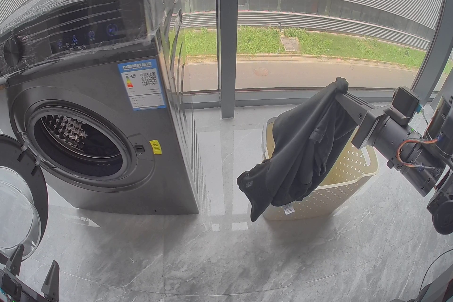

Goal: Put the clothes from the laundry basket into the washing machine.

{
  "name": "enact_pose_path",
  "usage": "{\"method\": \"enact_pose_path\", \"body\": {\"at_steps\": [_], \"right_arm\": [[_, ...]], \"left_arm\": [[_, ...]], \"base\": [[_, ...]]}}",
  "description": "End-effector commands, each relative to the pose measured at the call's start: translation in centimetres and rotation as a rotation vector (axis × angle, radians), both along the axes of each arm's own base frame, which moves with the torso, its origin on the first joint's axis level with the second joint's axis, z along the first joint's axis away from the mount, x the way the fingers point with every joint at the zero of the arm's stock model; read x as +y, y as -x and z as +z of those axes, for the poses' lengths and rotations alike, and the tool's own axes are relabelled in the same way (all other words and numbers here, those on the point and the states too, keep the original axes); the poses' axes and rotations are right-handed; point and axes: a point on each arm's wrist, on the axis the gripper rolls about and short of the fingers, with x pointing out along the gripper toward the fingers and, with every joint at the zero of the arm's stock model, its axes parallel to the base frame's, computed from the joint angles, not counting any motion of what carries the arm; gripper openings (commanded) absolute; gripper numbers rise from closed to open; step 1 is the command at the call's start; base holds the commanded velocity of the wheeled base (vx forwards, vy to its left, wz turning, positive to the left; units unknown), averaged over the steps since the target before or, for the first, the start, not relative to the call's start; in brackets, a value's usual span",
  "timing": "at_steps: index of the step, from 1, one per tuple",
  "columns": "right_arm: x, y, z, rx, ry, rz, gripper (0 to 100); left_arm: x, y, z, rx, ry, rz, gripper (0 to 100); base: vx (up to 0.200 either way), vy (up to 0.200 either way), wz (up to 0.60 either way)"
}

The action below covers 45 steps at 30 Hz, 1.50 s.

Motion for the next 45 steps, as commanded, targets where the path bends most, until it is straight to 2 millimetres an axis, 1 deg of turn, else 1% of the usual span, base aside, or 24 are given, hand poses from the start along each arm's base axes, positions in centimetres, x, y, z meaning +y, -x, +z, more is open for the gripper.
{"method": "enact_pose_path", "body": {"at_steps": [1, 5, 21, 29, 45], "right_arm": [[0.09, 0.05, -0.02, 0.0, 0.0, 0.005, 0], [0.17, 0.09, -0.12, 0.003, 0.002, 0.011, 0], [0.15, 0.13, -0.24, 0.006, 0.005, 0.014, 0], [0.13, 0.18, -0.4, 0.012, 0.008, 0.015, 0], [0.15, 0.22, -0.48, 0.014, 0.01, 0.017, 0]], "left_arm": [[0.0, 0.0, -0.48, 0.0, 0.0, 0.0, 100], [0.0, -0.01, -0.53, 0.001, 0.0, 0.0, 100], [0.0, 0.0, -0.48, 0.0, 0.0, 0.0, 100], [0.0, 0.0, -0.48, 0.0, 0.0, -0.001, 100], [-0.01, 0.0, -0.48, 0.0, 0.0, -0.003, 100]], "base": [[0.0, 0.0, 0.0], [0.0, 0.0, 0.0], [-0.2, 0.0, 0.0], [0.0, 0.0, 0.0], [0.0, 0.2, 0.0]]}}
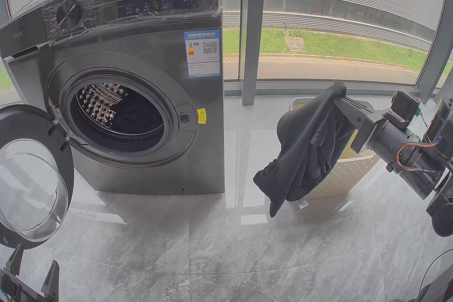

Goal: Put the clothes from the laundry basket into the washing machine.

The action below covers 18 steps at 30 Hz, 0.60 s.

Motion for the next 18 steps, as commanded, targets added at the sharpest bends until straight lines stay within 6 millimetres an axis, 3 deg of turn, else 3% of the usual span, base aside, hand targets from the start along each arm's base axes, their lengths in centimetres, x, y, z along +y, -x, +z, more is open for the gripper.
{"method": "enact_pose_path", "body": {"at_steps": [1, 18], "right_arm": [[0.07, 0.05, -0.15, 0.005, 0.003, 0.003, 0], [0.14, 0.09, -0.15, 0.005, 0.003, 0.006, 0]], "left_arm": [[0.0, 0.0, -0.48, 0.0, 0.001, 0.001, 100], [0.0, 0.0, -0.48, 0.0, 0.001, 0.001, 100]], "base": [[0.0, 0.2, 0.0], [0.0, 0.2, 0.0]]}}
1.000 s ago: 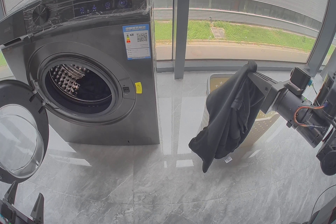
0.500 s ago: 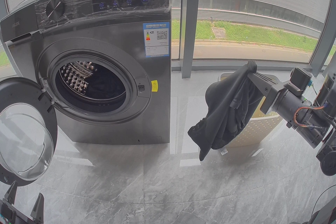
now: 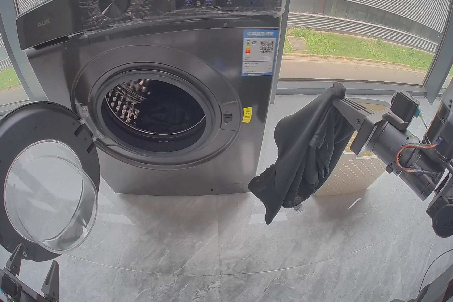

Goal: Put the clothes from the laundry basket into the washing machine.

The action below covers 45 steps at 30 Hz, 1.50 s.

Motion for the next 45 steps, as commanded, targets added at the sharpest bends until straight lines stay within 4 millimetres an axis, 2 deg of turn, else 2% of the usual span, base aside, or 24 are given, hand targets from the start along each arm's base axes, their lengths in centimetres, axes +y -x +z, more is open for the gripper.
{"method": "enact_pose_path", "body": {"at_steps": [1, 13, 18, 33, 38, 45], "right_arm": [[0.0, 0.0, 0.0, 0.002, 0.001, 0.0, 0], [0.0, 0.1, -0.2, 0.008, 0.005, 0.005, 0], [0.6, 0.2, -0.7, 0.032, 0.005, 0.075, 0], [1.0, 0.5, -1.0, 0.049, 0.011, 0.112, 0], [1.2, 0.8, -1.3, 0.059, 0.017, 0.123, 0], [2.6, 0.7, -2.1, 0.082, 0.041, 0.165, 0]], "left_arm": [[0.0, 0.0, -0.5, -0.001, 0.0, 0.0, 100], [0.0, 0.0, -0.5, -0.001, -0.001, -0.001, 100], [0.0, 0.0, -0.5, -0.001, 0.0, -0.001, 100], [0.0, 0.0, -0.5, -0.001, 0.0, -0.001, 100], [0.0, 0.0, -0.5, -0.001, -0.003, -0.001, 100], [0.0, 0.0, -0.5, -0.001, -0.004, -0.001, 100]], "base": [[0.0, 0.2, 0.0], [-0.017, 0.033, 0.0], [-0.08, 0.0, 0.0], [0.0, 0.0, 0.0], [0.0, 0.2, 0.0], [0.0, 0.2, 0.0]]}}
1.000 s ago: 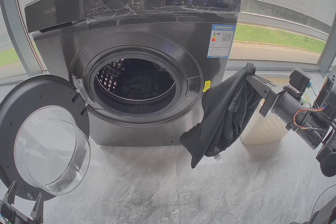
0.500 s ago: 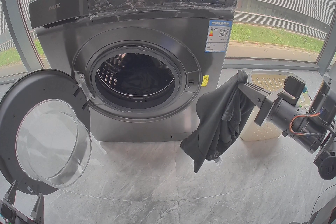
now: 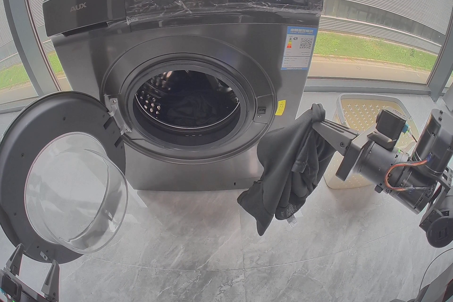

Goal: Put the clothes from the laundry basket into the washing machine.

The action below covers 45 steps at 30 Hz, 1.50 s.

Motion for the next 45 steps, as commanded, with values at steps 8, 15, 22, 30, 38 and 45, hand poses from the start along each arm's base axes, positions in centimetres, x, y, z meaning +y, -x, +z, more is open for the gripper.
{"method": "enact_pose_path", "body": {"at_steps": [8, 15, 22, 30, 38, 45], "right_arm": [[4.2, -0.4, -1.6, 0.038, 0.022, 0.105, 0], [5.4, -0.7, -1.3, 0.008, -0.008, 0.124, 0], [6.3, -0.8, -0.8, 0.006, -0.045, 0.15, 0], [7.6, -0.8, -0.9, 0.012, -0.058, 0.201, 0], [7.8, -1.4, -0.1, -0.05, -0.104, 0.206, 0], [8.0, -1.6, 0.6, -0.071, -0.121, 0.206, 0]], "left_arm": [[0.0, 0.0, -0.5, 0.001, -0.026, 0.0, 100], [0.0, 0.0, -0.5, 0.002, -0.032, -0.001, 100], [-0.4, 1.0, 4.1, -0.18, -0.04, -0.127, 100], [-1.1, -3.9, 9.2, 0.04, -0.053, -0.508, 100], [-2.1, -10.1, 9.0, 0.206, -0.069, -0.724, 100], [-3.9, -15.1, 7.9, 0.286, -0.064, -0.816, 100]], "base": [[0.0, 0.0, 0.0], [0.0, 0.0, 0.0], [0.0, 0.0, 0.0], [0.0, 0.0, 0.0], [0.0, 0.0, 0.0], [0.0, 0.0, 0.0]]}}
